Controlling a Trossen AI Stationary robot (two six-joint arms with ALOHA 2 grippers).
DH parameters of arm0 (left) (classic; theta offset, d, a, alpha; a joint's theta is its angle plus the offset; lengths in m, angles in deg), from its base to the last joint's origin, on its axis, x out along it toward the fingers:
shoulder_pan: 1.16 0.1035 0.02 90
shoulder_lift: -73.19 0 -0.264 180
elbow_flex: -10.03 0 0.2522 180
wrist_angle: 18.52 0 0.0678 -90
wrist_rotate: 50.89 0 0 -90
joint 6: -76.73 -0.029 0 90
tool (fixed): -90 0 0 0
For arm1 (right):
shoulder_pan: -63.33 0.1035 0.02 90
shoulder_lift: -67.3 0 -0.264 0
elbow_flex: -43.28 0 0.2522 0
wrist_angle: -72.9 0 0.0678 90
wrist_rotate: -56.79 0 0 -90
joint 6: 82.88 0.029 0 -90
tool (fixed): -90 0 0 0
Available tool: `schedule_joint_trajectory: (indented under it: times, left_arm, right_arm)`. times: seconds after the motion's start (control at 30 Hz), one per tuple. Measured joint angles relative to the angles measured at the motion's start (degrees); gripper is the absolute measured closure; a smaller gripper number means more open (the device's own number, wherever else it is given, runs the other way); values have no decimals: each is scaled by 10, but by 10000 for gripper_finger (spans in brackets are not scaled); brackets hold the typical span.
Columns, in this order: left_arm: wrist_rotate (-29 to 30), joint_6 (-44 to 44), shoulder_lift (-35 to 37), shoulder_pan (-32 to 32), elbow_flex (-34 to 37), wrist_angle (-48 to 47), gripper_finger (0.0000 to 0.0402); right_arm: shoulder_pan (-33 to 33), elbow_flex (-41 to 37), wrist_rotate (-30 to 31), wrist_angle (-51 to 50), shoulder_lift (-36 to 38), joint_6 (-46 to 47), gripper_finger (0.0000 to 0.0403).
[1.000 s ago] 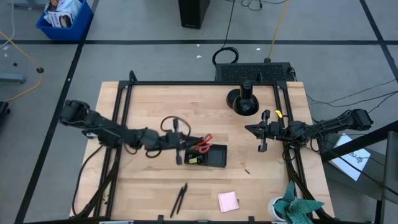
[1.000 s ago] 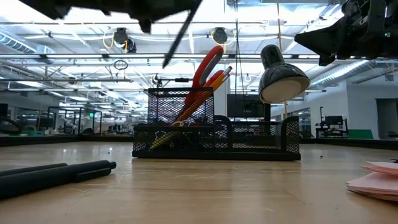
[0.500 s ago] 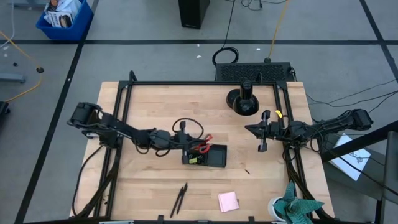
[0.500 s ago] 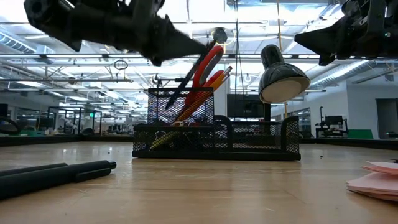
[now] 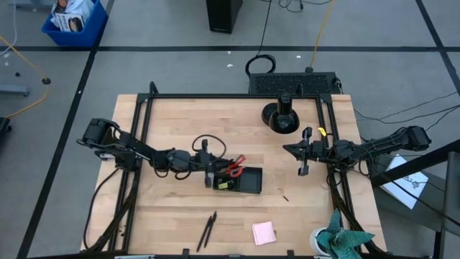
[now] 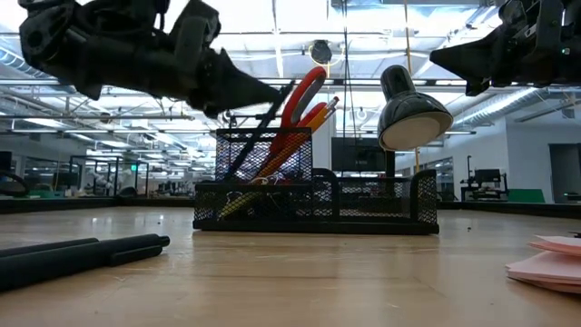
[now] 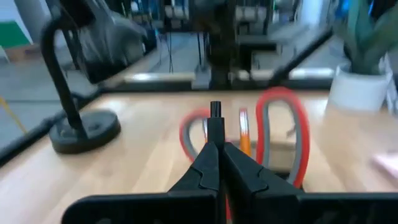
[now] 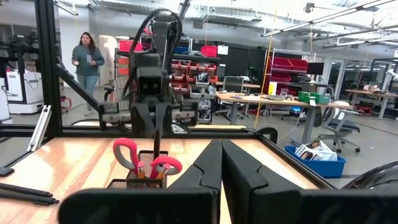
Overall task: Pick and place office supplies into organizer
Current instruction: Put the black pen into the black desk organizer
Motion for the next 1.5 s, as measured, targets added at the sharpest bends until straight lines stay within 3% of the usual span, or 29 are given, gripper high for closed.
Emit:
schedule_joint_trajectory:
  times: [0.1, 1.5]
  left_arm:
    - [2, -3, 2, -1, 4, 31, 394]
    - [11, 47, -18, -19, -9, -44, 388]
  right_arm:
    - [0, 0, 0, 1, 0, 0, 403]
    - [0, 0, 1, 5, 0, 0, 403]
